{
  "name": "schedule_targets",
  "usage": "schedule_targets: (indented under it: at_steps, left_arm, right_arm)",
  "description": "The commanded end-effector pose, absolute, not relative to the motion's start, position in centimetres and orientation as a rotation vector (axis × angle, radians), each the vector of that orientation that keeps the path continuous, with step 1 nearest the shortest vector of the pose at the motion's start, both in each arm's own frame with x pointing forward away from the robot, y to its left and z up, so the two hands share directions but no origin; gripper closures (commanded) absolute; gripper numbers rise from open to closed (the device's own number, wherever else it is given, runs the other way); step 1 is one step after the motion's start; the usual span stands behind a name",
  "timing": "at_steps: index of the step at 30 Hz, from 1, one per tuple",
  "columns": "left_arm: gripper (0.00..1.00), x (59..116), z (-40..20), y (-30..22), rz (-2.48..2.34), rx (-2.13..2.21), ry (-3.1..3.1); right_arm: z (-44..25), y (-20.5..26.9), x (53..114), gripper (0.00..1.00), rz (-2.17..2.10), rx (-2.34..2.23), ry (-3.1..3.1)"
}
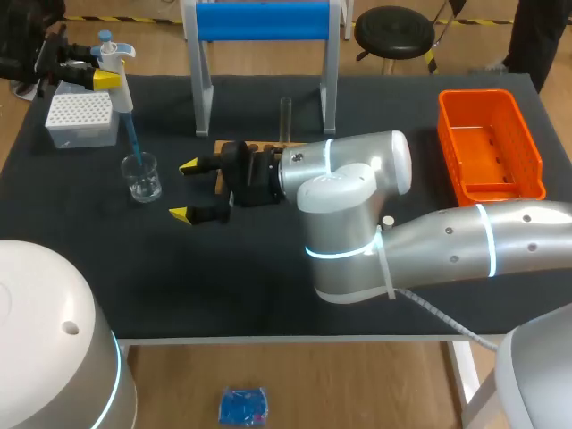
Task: Invert the test tube, pick up the pipette, mount the tip to pipette, aspirate from beaker and dispense into the tube, eject the tip, return the pipette, and cap with the stopper.
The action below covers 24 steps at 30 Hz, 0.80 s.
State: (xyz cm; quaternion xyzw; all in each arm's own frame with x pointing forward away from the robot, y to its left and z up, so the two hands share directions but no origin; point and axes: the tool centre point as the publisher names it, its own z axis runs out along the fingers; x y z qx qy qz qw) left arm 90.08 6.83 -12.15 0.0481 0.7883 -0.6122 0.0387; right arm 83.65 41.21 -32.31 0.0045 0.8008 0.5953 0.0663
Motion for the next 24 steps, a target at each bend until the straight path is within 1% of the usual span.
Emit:
schedule_targets:
  at_steps: [1,10,24]
  left_arm:
    - [1.0,90.1,-12.2,6.9,-1.877,0.151,2.417]
    - [1.0,90.1,-12.2,6.9,-1.877,0.151,2.417]
    - [1.0,90.1,-12.2,6.9,-1.877,0.151,2.417]
  right_arm:
    - [-32.5,41.3,83.8,0.0,1.802,0.023,2.393]
    - [-32.4,40.2,84.5,0.0,1.761,0.084,2.375]
    - [-32.5,40.0,84.5,0.0,1.781,0.108,2.371]
